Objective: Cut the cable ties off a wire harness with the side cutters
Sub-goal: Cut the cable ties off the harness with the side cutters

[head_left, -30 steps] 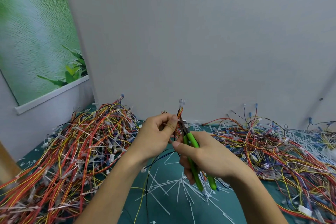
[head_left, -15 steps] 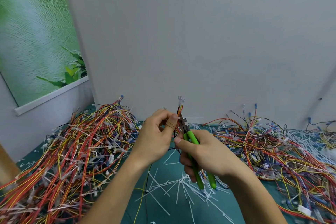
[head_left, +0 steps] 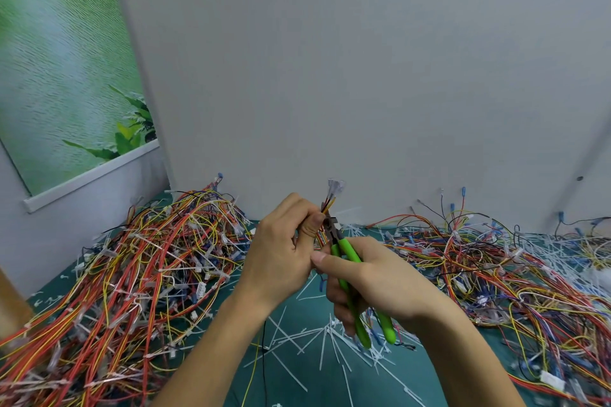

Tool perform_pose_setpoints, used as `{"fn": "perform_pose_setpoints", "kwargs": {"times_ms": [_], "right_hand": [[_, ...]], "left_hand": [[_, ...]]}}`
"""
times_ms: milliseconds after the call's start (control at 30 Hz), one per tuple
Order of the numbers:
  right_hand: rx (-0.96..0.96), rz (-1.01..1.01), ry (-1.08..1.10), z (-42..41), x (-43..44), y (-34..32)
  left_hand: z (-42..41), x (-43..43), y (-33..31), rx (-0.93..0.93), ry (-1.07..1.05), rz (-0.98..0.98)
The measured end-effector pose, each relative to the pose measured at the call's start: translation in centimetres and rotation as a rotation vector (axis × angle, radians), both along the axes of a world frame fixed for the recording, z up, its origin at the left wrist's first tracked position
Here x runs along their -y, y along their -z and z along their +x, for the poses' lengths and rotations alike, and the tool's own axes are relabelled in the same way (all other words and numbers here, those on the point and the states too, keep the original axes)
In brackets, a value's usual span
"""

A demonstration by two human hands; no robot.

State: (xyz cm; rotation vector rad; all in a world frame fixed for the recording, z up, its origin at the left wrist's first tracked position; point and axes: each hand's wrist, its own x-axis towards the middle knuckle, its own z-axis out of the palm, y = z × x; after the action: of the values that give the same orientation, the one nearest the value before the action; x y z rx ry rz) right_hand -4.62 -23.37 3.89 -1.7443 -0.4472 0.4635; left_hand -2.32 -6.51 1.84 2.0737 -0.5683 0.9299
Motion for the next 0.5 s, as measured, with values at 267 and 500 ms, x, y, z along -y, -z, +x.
{"fn": "perform_pose_setpoints", "kwargs": {"times_ms": [267,500], "right_hand": [[-0.006,-0.011,0.007,0.23,0.08,0.16],[-0.025,-0.035,-0.021,-0.1,-0.08,-0.16]], "left_hand": [[-0.02,-0.17,-0.17,0.066,-0.006,0.022],[0.25,-0.47,0.13,0.052,0.036,0.052]]}}
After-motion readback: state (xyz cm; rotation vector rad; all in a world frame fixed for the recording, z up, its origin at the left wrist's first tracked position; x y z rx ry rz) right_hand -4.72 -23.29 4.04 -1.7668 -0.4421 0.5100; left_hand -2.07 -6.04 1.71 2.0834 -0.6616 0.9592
